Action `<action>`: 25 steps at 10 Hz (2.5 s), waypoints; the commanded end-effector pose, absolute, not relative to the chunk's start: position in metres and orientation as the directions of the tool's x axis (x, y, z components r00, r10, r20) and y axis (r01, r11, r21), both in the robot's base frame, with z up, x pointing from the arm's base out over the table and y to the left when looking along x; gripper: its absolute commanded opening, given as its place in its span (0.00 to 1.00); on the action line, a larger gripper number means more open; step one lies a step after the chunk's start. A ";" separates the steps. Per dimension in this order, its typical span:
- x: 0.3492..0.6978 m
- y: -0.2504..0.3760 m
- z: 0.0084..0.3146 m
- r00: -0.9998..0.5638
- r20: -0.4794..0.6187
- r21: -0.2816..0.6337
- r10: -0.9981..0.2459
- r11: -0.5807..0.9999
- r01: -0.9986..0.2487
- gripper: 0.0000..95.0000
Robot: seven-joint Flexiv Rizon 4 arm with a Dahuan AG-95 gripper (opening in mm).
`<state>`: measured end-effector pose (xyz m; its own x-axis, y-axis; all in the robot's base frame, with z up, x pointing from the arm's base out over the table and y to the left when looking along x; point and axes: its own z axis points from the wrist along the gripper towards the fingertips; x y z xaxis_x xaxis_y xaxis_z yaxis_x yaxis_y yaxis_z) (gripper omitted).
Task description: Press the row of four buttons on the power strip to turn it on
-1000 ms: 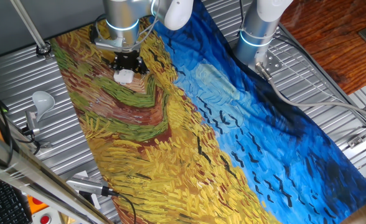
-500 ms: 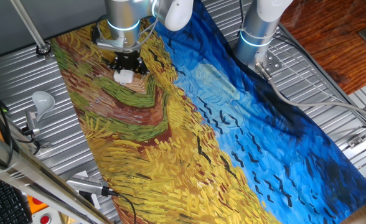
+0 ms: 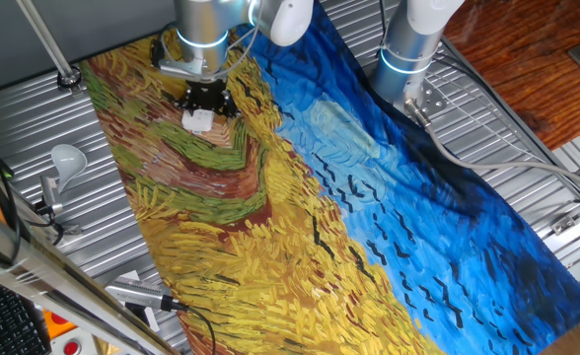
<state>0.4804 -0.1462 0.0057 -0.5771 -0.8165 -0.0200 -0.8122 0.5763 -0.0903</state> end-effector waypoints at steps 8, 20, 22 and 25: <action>0.482 -0.147 -0.006 -0.579 -0.009 -0.103 -0.815 0.577 -0.811 1.00; 0.481 -0.145 0.015 -0.583 0.012 -0.097 -0.813 0.579 -0.810 1.00; 0.481 -0.145 0.015 -0.581 0.012 -0.098 -0.814 0.577 -0.811 1.00; 0.481 -0.145 0.016 -0.579 0.011 -0.093 -0.815 0.576 -0.812 1.00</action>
